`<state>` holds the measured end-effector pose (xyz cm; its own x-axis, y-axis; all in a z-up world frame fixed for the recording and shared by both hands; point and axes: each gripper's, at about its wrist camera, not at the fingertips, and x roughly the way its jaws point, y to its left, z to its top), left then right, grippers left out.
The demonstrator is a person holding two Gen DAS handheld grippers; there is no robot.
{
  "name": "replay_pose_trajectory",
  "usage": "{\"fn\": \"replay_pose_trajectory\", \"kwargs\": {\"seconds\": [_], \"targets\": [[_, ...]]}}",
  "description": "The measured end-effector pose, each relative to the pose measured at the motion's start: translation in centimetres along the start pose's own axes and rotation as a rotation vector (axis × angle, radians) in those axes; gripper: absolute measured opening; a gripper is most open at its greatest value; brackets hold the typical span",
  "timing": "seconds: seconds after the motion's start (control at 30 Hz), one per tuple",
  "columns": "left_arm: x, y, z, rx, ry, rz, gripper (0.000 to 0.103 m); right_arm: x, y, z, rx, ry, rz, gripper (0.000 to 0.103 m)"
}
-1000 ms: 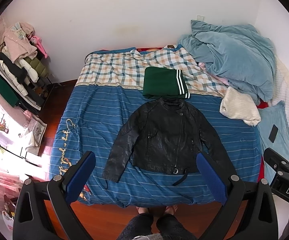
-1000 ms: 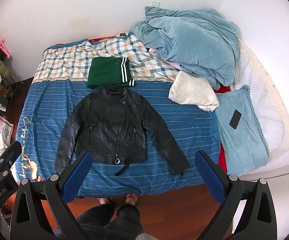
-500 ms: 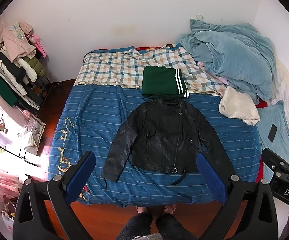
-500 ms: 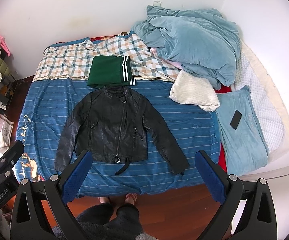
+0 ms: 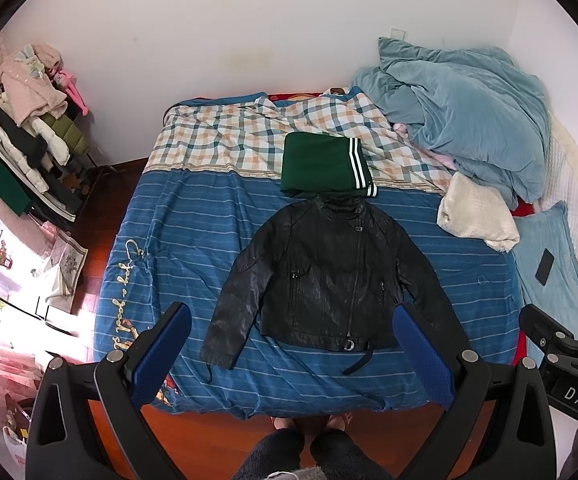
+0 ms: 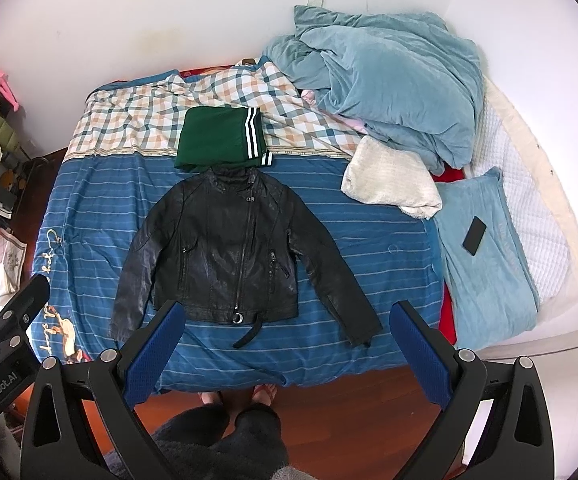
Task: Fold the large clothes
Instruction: 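Grasp the jacket's front hem with the right gripper and lift it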
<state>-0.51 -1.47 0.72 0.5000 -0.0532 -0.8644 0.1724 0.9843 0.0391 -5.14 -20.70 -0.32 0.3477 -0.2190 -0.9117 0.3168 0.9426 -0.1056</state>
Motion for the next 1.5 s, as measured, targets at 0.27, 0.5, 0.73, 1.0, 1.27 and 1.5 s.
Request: {"fn": "replay_pose_trajectory", "kwargs": {"seconds": [0.27, 0.5, 0.73, 1.0, 1.27, 1.5], "targets": [[9.2, -0.3, 0.3, 0.059, -0.05, 0.07, 0.103, 7.4, -3.0, 0.5, 0.159, -0.039, 0.038, 0.103], [20.4, -2.1, 0.0, 0.116, 0.071, 0.169, 0.103, 22.8, -14.7, -2.2, 0.381, 0.115, -0.075, 0.057], [30.6, -4.2, -0.7, 0.06, 0.197, 0.272, 0.103, 42.1, -29.5, -9.8, 0.68, 0.354, -0.013, 0.072], [41.3, -6.3, -3.5, 0.07, 0.352, 0.386, 0.103, 60.0, -34.4, -21.5, 0.909, 0.581, 0.15, 0.075], [46.8, -8.4, -5.2, 0.093, 0.465, 0.389, 0.103, 64.7, -32.4, -22.2, 0.991, 0.585, 0.139, 0.048], [46.8, -10.9, -4.8, 0.189, 0.411, 0.334, 0.103, 57.9, -34.7, -19.0, 1.067, 0.399, 0.034, 0.01]]}}
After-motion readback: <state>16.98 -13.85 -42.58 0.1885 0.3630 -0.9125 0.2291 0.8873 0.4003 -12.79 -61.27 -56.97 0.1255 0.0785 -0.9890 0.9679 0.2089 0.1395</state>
